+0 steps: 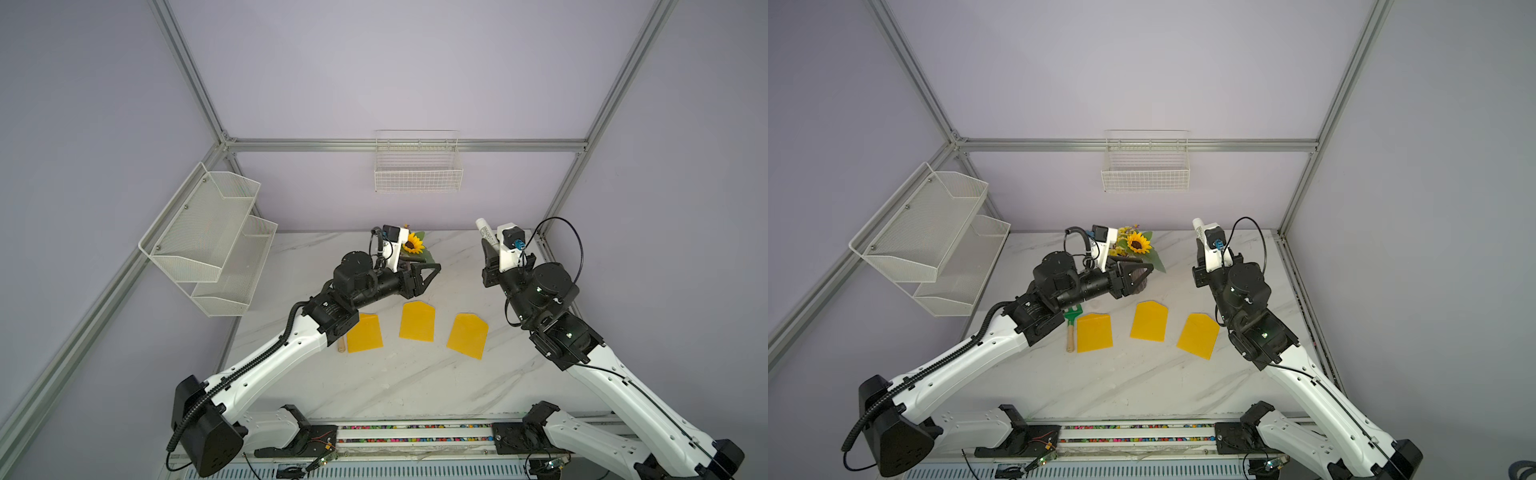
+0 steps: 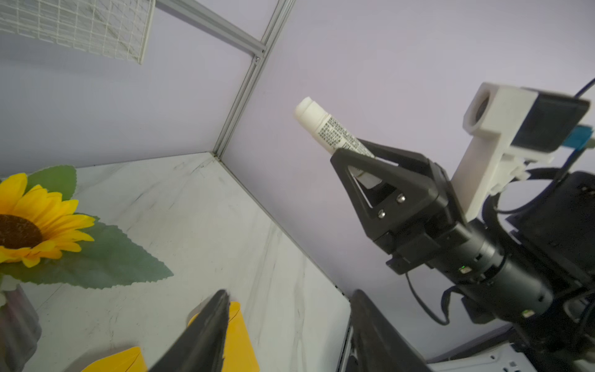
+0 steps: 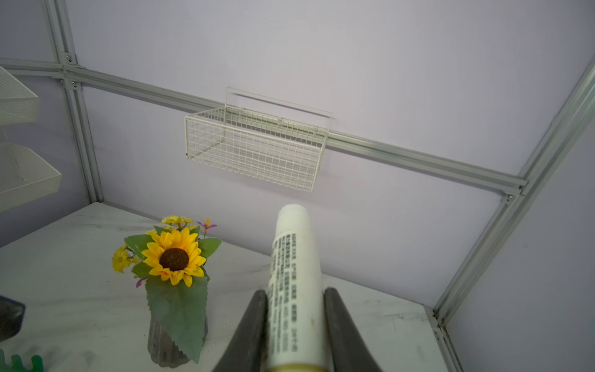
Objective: Seal the envelope with a glue stick
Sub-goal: Adjust the envelope at the center of the board.
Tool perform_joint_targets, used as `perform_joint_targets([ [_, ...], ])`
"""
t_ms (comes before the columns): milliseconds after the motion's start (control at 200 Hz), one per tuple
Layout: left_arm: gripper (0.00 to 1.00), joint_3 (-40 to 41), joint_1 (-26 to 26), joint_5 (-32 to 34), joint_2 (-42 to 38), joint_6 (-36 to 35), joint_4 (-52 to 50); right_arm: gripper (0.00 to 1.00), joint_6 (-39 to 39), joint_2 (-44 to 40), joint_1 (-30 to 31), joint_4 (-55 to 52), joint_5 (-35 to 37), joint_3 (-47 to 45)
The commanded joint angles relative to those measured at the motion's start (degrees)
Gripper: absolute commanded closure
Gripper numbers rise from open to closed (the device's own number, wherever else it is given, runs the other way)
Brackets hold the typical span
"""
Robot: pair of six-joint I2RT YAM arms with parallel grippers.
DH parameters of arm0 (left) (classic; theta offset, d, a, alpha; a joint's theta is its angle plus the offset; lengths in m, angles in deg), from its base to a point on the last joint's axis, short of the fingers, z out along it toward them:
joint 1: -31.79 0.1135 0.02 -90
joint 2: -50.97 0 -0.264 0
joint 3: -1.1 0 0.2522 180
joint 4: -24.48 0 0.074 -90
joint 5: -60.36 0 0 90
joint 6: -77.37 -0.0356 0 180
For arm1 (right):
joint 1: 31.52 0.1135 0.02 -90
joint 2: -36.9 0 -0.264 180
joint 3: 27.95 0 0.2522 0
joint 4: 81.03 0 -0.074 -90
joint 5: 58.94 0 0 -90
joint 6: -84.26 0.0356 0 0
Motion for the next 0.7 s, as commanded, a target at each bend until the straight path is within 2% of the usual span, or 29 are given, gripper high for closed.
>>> perform_joint_targets([
  [0, 0.4, -2.9, -0.2, -2.9, 3.3, -8.0, -2.0, 1.0, 7.6, -1.1, -5.3, -7.4, -4.7, -1.4],
  [350, 0.39, -9.2, -0.2, -8.7, 20.6, -19.1, -4.0, 1.0, 20.4, 2.4, -26.5, -18.1, -20.2, -0.8],
  [480, 0.39, -12.0, -1.0, -10.9, 26.4, -27.2, -4.3, 1.0, 20.8, 2.1, -27.6, -18.3, -21.3, -1.4],
  [695, 0.41, -20.3, -1.2, -14.0, 37.7, -40.1, -12.5, 1.0, 20.2, 1.1, -27.6, -18.5, -21.5, -1.7],
])
